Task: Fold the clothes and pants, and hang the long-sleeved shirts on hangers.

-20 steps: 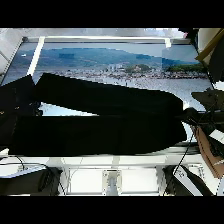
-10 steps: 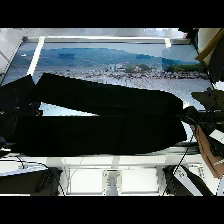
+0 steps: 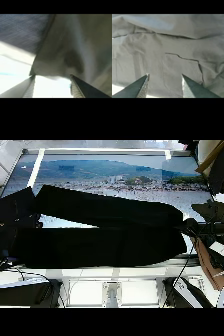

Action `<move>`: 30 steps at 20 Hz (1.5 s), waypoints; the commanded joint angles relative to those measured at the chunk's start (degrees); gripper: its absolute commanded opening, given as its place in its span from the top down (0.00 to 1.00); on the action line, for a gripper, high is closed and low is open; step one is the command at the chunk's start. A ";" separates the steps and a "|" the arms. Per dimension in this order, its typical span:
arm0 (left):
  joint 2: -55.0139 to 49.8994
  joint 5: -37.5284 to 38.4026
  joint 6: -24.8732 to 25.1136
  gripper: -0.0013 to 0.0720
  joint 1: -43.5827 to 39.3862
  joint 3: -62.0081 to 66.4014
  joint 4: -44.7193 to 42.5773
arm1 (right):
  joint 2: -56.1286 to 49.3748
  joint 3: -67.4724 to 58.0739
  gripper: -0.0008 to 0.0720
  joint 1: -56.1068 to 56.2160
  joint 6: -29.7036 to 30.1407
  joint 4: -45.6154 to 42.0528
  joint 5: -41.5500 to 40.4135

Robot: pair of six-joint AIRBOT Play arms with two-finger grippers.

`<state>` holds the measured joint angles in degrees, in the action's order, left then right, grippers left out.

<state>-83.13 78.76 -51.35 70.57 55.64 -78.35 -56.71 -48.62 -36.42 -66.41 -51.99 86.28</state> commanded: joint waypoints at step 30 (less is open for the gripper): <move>-1.53 -3.74 1.97 0.20 2.69 1.14 1.05 | 0.02 0.02 0.37 0.02 -1.05 -0.20 -0.28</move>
<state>-84.77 75.90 -50.33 73.21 57.43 -78.28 -56.73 -48.62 -36.42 -67.42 -52.25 86.04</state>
